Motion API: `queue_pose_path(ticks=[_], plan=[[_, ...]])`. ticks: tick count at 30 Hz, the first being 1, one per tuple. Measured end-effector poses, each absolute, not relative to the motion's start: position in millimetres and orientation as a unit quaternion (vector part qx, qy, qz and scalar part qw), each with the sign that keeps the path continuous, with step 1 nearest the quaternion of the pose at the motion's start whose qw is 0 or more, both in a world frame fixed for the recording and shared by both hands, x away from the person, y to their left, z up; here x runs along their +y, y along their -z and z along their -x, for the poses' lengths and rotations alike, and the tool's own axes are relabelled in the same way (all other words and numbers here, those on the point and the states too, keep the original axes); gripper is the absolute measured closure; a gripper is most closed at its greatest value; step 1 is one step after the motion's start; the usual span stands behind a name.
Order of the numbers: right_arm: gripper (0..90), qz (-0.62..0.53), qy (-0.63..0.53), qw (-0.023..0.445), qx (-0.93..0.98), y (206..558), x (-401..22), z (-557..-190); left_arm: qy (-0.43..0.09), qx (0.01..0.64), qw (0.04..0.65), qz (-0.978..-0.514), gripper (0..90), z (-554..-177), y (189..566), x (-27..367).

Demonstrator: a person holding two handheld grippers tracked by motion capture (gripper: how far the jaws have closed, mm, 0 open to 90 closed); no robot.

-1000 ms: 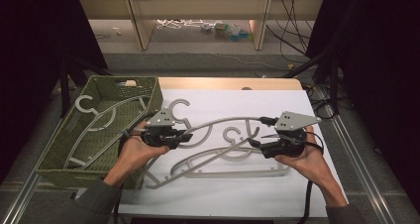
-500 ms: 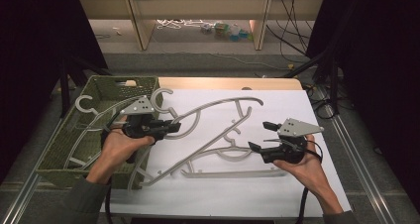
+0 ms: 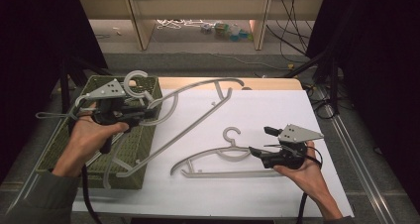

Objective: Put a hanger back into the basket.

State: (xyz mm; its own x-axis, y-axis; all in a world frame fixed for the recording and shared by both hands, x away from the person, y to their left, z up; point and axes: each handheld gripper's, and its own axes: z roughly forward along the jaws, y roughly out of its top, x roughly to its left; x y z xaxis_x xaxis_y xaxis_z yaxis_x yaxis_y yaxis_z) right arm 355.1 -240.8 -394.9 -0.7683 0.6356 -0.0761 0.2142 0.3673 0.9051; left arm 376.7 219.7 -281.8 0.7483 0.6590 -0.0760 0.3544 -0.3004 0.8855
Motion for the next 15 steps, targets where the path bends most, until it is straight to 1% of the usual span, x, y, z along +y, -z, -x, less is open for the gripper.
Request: queue_pose_path(ticks=[8,15], plan=[[17.2,-0.263,-0.488,0.211,0.805,400,-239,-355,-0.188,0.352,0.483,-0.78,81.6,-385,269,258],[17.2,-0.263,-0.489,0.21,0.805,400,-239,-353,-0.215,0.388,0.461,-0.769,81.6,-399,275,292]])
